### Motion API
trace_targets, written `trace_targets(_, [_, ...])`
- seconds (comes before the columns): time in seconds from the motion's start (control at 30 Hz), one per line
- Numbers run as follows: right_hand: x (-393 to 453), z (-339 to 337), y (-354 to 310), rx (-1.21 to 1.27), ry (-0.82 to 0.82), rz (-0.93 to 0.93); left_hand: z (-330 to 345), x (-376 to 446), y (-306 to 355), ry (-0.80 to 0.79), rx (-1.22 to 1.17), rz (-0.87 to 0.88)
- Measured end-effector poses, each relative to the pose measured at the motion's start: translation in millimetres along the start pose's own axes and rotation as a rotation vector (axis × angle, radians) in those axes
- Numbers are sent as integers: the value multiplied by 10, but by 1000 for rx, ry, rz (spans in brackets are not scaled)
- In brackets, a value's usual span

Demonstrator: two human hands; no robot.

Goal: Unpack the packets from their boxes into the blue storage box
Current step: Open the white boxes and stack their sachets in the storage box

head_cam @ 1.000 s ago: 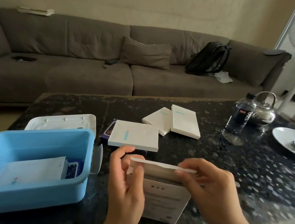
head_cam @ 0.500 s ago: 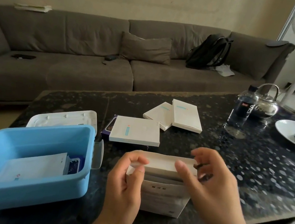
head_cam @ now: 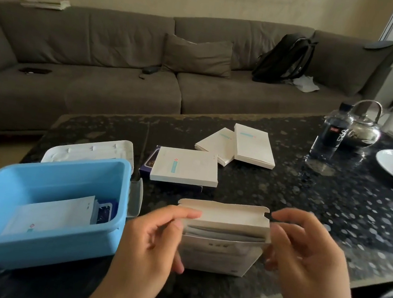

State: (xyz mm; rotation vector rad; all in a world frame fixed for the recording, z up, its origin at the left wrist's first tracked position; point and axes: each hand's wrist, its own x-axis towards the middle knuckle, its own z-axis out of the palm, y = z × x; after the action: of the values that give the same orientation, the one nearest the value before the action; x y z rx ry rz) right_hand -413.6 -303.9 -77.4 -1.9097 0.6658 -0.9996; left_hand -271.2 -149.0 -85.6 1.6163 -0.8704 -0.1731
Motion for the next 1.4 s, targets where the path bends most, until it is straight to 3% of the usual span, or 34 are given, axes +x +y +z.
trace_targets(0.13, [-59, 47, 71, 573, -84, 325, 9, -50, -97, -1, -186, -125])
trace_targets(0.27, [-101, 146, 183, 779, -108, 444, 27, -96, -82, -81, -582, -346])
trace_targets(0.33, [-116, 173, 199, 789, -90, 423, 54, -112, -89, -98, -664, -362])
trace_targets(0.43, [-155, 175, 175, 632, 48, 292, 125, -157, -75, -16, -635, -324])
trace_targets(0.53, [-201, 143, 118, 350, 278, -94, 213, -212, -55, 70, -593, -280])
trace_targets(0.6, [-236, 172, 81, 120, 224, -361, 273, -228, -71, 125, -589, -263])
trace_targets(0.7, [-204, 200, 87, -144, 181, -447, 374, -217, -45, 219, -576, -173])
trace_targets(0.77, [-150, 231, 93, -202, 185, -412, 435, -212, -81, 274, -515, -35])
trace_targets(0.87, [-132, 358, 178, -318, 178, -301, 536, -242, -284, 322, -227, 250])
trace_targets(0.93, [-156, 469, 313, -338, 173, -185, 601, -310, -467, 306, -76, 351])
trace_targets(1.0, [-194, 565, 432, -254, 145, -8, 620, -390, -599, 252, 6, 347])
trace_targets(1.1, [-257, 661, 569, -114, 102, 246, 592, -462, -735, 46, 112, 345])
trace_targets(1.27, [-200, 765, 737, -57, 50, 356, 542, -413, -865, 13, 313, 345])
trace_targets(1.4, [-108, 841, 731, -7, 12, 433, 555, -337, -869, 25, 322, 308])
